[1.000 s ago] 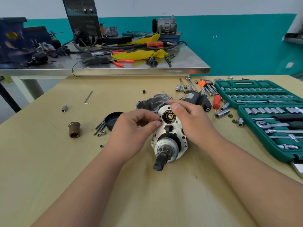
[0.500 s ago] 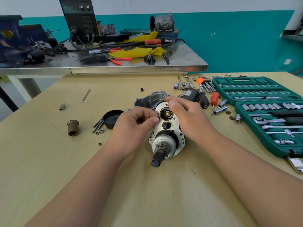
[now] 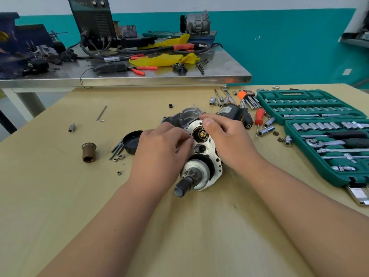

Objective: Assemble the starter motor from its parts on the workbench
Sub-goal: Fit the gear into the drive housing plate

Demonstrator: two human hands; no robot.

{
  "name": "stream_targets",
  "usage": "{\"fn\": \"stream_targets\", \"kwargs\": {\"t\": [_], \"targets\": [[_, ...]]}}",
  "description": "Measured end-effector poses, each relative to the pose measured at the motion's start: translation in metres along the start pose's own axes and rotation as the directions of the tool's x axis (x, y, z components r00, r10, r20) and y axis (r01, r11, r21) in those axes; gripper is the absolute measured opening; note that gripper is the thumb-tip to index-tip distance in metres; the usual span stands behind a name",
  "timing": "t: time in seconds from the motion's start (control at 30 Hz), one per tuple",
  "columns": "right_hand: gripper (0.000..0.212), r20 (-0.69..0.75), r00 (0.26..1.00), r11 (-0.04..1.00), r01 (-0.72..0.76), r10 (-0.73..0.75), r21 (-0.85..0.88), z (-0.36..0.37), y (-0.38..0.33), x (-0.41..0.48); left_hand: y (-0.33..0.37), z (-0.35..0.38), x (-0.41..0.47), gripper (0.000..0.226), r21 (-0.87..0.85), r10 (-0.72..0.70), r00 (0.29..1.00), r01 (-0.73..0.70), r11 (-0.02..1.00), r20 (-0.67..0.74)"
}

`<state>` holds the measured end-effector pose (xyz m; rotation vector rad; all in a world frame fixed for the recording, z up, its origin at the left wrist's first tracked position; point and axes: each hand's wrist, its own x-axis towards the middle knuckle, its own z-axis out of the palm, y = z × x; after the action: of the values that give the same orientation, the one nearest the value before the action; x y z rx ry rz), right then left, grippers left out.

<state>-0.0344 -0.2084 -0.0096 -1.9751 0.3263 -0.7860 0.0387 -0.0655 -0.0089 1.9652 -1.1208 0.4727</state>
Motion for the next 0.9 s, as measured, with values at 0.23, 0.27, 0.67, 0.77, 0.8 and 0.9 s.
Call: {"fn": "stream_targets", "kwargs": {"t": [0.23,0.27,0.67,0.77,0.8,0.9], "targets": [[0.022,-0.004,1.0,1.0,0.004,-0.004,0.009,-0.0017,0.0031,-0.0003,-0.0076,-0.0001,0.0004,0.011,0.012,0.125,0.992,-0.124,0.992,-0.022],[0.019,-0.006,1.0,1.0,0.006,-0.006,0.011,-0.0017,0.0031,-0.0006,-0.008,0.0001,0.0001,0.011,0.006,0.127,0.992,-0.127,0.992,-0.021],[0.016,-0.002,1.0,1.0,0.015,-0.015,-0.011,-0.0034,-0.0003,-0.0025,-0.0042,0.0011,0.0012,0.022,-0.231,-0.18,0.983,0.185,0.955,0.043],[0.017,-0.008,1.0,1.0,0.016,-0.016,-0.013,-0.0033,-0.0011,-0.0029,-0.004,0.0011,0.0016,0.011,-0.141,-0.042,0.999,0.044,0.989,0.019],[0.02,-0.013,1.0,1.0,0.016,-0.017,-0.016,-0.0034,-0.0017,-0.0031,-0.0049,0.0013,0.0016,0.01,-0.116,0.004,1.0,-0.002,0.993,0.014],[0.021,-0.017,1.0,1.0,0.02,-0.021,-0.012,-0.0044,-0.0031,-0.0032,-0.0074,0.0015,0.0018,0.01,-0.107,0.044,0.999,-0.042,0.993,0.016]]}}
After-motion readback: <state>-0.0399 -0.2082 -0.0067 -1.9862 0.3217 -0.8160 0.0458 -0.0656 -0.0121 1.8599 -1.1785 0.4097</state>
